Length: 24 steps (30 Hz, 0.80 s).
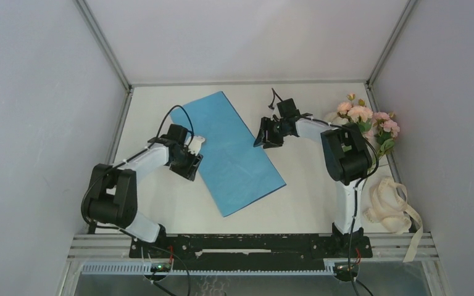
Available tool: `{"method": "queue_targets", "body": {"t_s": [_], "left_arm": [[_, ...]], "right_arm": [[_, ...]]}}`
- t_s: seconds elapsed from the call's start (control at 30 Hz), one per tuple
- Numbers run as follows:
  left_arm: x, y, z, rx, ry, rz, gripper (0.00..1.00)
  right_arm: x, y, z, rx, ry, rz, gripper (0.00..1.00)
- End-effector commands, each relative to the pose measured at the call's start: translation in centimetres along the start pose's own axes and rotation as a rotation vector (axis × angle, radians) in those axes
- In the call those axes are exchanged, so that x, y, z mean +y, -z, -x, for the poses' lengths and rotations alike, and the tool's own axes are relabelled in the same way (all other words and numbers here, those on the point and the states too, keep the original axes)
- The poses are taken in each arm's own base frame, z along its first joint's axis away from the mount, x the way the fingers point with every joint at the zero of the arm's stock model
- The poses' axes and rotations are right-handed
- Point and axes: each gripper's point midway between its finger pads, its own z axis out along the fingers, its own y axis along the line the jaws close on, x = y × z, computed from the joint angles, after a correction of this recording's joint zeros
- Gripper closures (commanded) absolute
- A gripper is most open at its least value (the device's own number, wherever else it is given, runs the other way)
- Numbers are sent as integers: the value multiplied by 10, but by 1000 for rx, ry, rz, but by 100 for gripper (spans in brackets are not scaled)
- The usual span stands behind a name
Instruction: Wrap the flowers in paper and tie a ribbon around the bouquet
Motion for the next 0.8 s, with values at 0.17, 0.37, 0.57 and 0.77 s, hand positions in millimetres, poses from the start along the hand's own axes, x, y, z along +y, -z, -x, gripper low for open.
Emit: {"method": "queue_targets", "body": {"t_s": [0.17, 0.37, 0.57, 0.77], "left_arm": [[2, -13, 29, 2, 20, 0, 48], [1, -18, 28, 21, 10, 5, 48], [3, -18, 30, 15, 1, 16, 48], [1, -15, 33, -11, -17, 5, 49]], "right_arm": [[32, 1, 1, 5, 100, 83, 51], [66, 11, -11, 8, 132, 172, 63], [100, 13, -27, 22, 148, 274, 71], [125, 4, -45, 60, 148, 353, 73]]}}
